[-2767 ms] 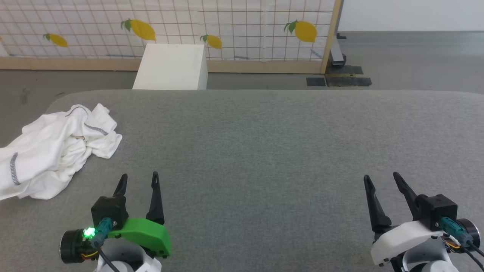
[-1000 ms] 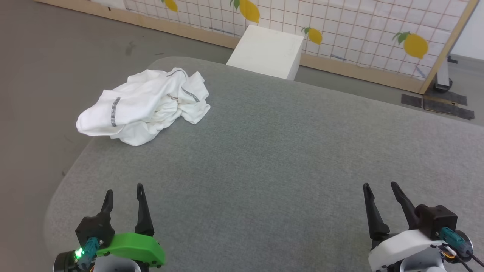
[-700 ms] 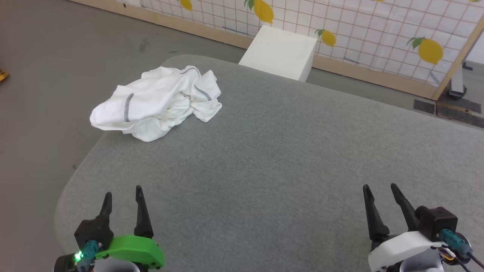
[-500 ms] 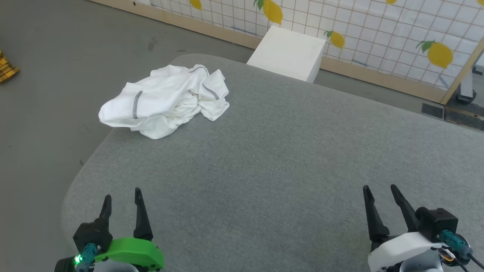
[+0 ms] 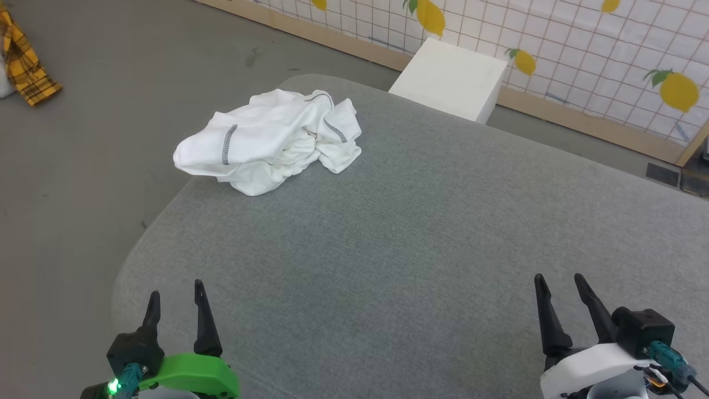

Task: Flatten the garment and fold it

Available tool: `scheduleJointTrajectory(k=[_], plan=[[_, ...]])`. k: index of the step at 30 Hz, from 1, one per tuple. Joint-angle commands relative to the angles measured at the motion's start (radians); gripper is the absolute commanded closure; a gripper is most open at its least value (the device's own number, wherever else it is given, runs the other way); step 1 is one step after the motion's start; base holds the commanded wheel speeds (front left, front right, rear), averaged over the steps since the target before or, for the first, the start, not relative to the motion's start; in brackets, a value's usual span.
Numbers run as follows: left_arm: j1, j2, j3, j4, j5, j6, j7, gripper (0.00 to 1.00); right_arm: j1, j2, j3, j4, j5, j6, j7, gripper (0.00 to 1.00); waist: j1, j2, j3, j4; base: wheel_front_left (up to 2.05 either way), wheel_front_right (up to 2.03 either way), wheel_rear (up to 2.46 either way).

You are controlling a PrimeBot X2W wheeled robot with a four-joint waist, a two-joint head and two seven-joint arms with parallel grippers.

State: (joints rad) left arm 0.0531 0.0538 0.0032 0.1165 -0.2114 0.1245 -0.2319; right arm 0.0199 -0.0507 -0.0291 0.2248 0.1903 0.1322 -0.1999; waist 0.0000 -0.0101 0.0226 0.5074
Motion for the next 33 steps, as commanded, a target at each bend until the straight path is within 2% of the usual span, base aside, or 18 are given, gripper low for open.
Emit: scheduleJointTrajectory(k=[1,11,22,27,33], plan=[[0.017,-0.003,0.001,0.002,-0.005,0.007,-0.01,0.0,-0.004,0.0,-0.003,0.007,0.011,-0.001,-0.011,0.0,0.0,0.009,0.001,0.011,0.0,0.0,0.0],[0.023,-0.004,0.002,0.007,-0.022,0.017,-0.03,0.0,-0.007,0.001,-0.005,0.021,0.022,-0.002,-0.023,0.0,0.0,0.0097,0.007,0.046,0.0,0.0,0.0],[0.001,-0.004,-0.003,0.009,-0.045,0.015,-0.03,0.0,-0.017,0.001,-0.007,0.009,0.013,-0.002,-0.013,0.0,0.0,0.0097,0.023,0.027,0.0,0.0,0.0],[-0.089,0.012,0.006,0.018,-0.099,-0.032,-0.007,0.0,-0.023,0.001,-0.013,-0.007,0.003,-0.002,-0.003,0.0,0.0,0.0097,0.04,0.02,0.0,0.0,0.0],[-0.308,0.083,0.038,0.05,-0.169,-0.098,0.074,0.0,-0.043,0.001,-0.024,-0.055,-0.039,-0.002,0.034,0.0,0.0,0.0097,0.1,-0.012,0.0,0.0,0.0]])
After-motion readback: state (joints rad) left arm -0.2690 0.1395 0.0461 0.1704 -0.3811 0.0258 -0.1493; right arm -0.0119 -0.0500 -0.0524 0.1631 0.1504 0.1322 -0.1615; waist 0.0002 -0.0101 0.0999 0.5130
